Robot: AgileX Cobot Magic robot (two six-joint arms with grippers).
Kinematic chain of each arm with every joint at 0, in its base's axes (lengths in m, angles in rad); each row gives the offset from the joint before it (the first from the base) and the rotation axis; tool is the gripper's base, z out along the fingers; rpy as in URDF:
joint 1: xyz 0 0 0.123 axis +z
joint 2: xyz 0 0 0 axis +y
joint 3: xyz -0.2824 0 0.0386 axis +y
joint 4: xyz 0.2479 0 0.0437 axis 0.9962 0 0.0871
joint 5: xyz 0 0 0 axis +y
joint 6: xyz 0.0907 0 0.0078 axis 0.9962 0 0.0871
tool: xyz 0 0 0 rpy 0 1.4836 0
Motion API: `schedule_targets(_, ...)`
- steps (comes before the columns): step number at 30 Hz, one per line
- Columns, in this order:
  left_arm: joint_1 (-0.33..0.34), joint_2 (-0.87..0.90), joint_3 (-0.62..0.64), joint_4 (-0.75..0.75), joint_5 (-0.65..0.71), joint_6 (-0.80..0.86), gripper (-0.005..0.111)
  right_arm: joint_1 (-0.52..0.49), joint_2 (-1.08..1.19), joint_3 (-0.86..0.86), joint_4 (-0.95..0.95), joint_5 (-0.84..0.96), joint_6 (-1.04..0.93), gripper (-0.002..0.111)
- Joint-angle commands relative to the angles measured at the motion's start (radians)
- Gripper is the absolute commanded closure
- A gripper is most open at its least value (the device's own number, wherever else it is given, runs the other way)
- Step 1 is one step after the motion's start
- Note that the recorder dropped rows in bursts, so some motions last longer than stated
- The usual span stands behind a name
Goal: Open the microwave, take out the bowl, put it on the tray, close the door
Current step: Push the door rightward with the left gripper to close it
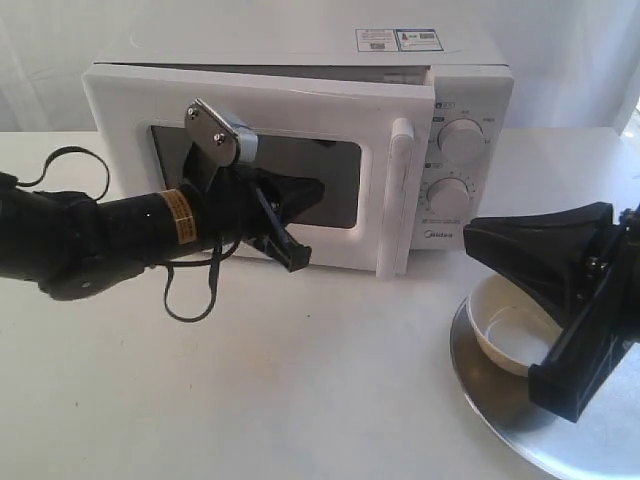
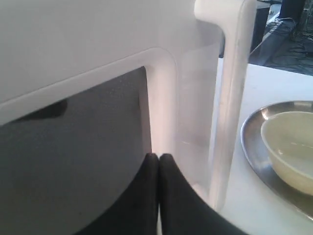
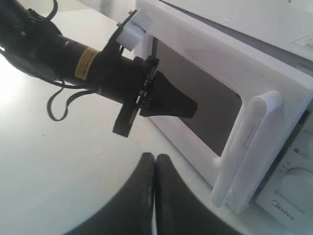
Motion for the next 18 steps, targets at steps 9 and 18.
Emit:
schedule_targets(9, -0.007, 0.226, -0.352, -0.253, 0.131, 0.23, 0.107, -0.004, -0.006, 0.075, 0.042, 0.108, -0.001, 0.108)
schedule_targets(18, -0.007, 0.272, -0.41, 0.073, -0.007, 0.026, 0.107, -0.004, -0.006, 0.076, 0.046, 0.072, -0.001, 0.108)
